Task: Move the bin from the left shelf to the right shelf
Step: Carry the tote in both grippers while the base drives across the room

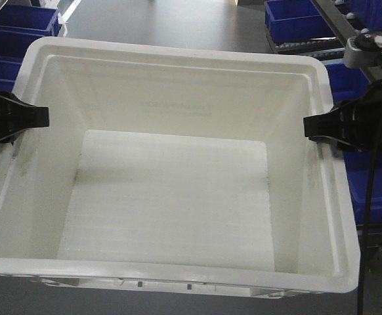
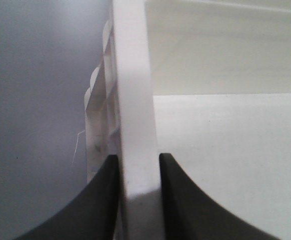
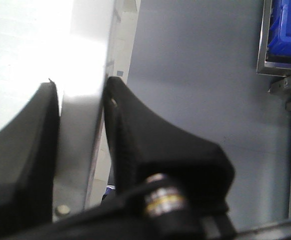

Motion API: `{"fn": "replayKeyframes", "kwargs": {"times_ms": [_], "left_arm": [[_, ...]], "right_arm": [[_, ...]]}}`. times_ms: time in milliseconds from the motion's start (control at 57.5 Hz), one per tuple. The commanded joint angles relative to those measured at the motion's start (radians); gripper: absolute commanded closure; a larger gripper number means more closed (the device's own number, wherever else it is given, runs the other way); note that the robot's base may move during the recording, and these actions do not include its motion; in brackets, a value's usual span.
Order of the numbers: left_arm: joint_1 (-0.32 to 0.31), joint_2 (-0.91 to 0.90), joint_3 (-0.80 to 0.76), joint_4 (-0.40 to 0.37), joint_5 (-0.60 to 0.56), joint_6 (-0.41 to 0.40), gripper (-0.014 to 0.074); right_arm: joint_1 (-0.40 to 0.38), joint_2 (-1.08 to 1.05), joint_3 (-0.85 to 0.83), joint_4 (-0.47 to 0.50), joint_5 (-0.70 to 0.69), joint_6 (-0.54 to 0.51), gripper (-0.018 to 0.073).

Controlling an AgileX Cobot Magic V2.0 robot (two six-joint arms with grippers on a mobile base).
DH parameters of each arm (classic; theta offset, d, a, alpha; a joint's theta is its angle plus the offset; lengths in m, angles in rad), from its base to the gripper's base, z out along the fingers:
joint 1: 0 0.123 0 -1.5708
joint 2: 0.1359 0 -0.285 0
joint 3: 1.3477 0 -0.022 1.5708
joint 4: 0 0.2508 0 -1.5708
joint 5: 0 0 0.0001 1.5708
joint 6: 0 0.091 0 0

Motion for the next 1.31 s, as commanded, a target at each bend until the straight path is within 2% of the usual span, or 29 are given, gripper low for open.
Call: {"fn": "replayKeyframes", "kwargs": {"times_ms": [0,1288], "left_arm": [[-0.002,-0.04,-0.038,0.006,-0.129,0.014,0.0603],[-0.002,-0.04,-0.038,0.006,-0.129,0.014,0.0603]], "right_arm": [[-0.008,-0.033,-0.042,0.007,-0.107,-0.025,0.0564],[-0.008,-0.033,-0.042,0.007,-0.107,-0.025,0.0564]]}}
